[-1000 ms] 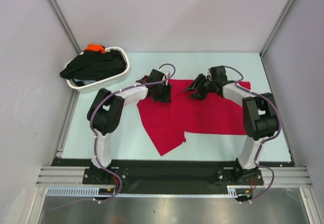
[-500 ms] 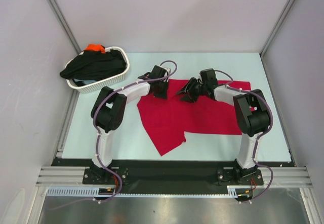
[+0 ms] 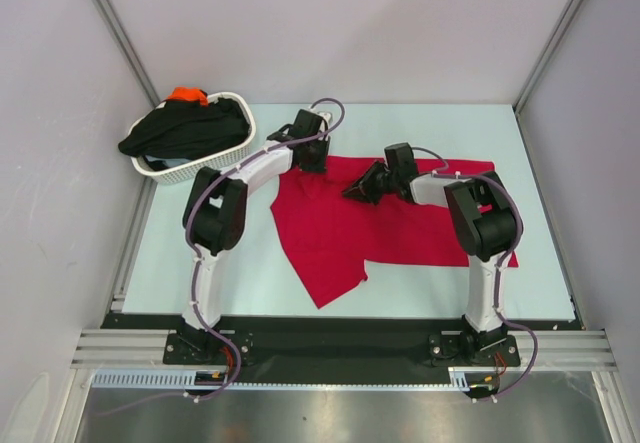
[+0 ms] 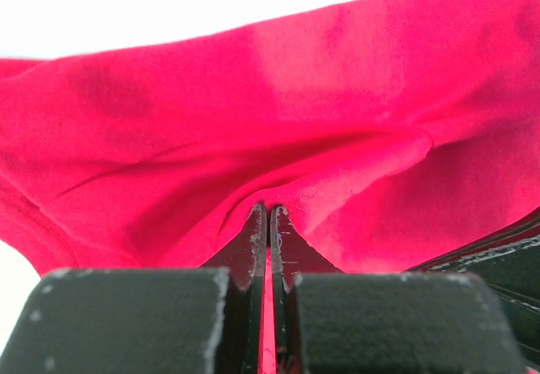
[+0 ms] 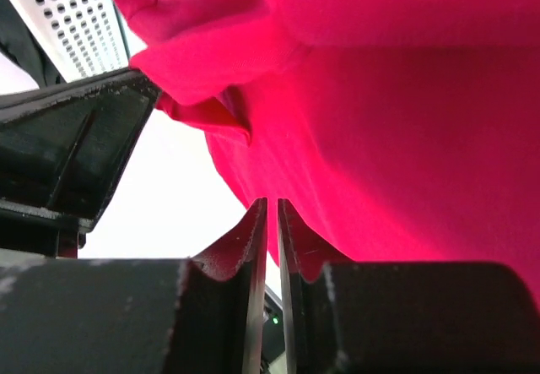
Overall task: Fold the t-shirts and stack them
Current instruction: Fold the tshirt
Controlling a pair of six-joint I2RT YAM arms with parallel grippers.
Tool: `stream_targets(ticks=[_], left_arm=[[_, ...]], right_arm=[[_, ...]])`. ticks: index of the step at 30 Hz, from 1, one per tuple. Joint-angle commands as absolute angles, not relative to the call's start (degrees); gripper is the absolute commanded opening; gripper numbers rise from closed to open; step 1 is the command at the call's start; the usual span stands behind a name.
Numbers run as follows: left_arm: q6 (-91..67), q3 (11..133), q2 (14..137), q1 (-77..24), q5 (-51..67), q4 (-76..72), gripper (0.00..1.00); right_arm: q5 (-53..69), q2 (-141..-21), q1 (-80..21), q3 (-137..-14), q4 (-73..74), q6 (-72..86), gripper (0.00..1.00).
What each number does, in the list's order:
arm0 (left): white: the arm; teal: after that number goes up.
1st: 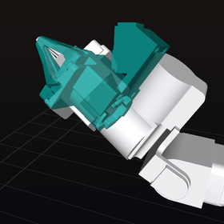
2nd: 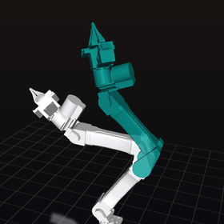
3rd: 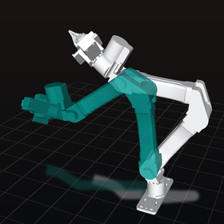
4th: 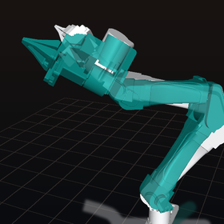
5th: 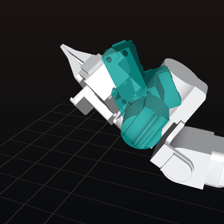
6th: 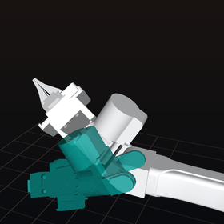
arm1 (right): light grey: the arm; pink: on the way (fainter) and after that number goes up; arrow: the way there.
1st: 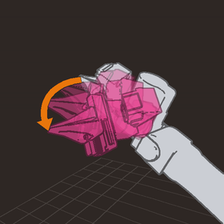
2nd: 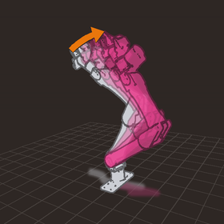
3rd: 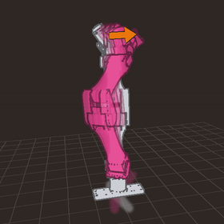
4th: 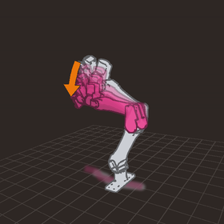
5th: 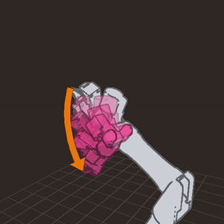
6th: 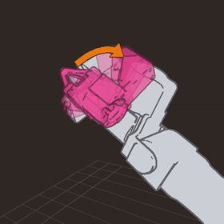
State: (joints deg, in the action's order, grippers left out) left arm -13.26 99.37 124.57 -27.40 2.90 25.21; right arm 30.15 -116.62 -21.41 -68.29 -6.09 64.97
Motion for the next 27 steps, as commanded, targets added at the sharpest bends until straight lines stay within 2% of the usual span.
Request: stream_targets(ticks=[1, 8, 16, 20, 27], left_arm=[[-11.9, 102.5, 126.2, -26.6, 2.4, 25.9, 0.0], [-12.4, 105.1, 128.6, -26.2, 3.4, 25.8, 0.01], [-13.2, 105.6, 128.9, -26.0, 4.1, 25.4, 0.02], [-12.7, 105.6, 129.0, -25.9, 4.1, 25.4, 0.02], [-13.5, 105.4, 129.3, -25.9, 4.4, 25.1, 0.02]], right_arm=[[28.0, -118.2, -22.2, -70.1, -11.5, 67.9, 0.15], [24.6, -120.8, -23.4, -69.4, -18.1, 70.4, 0.2], [22.6, -124.1, -23.9, -72.5, -18.4, 69.5, 0.23], [22.2, -125.2, -23.9, -73.1, -20.0, 69.6, 0.31], [18.6, -125.2, -24.3, -73.5, -20.8, 69.7, 0.34]])
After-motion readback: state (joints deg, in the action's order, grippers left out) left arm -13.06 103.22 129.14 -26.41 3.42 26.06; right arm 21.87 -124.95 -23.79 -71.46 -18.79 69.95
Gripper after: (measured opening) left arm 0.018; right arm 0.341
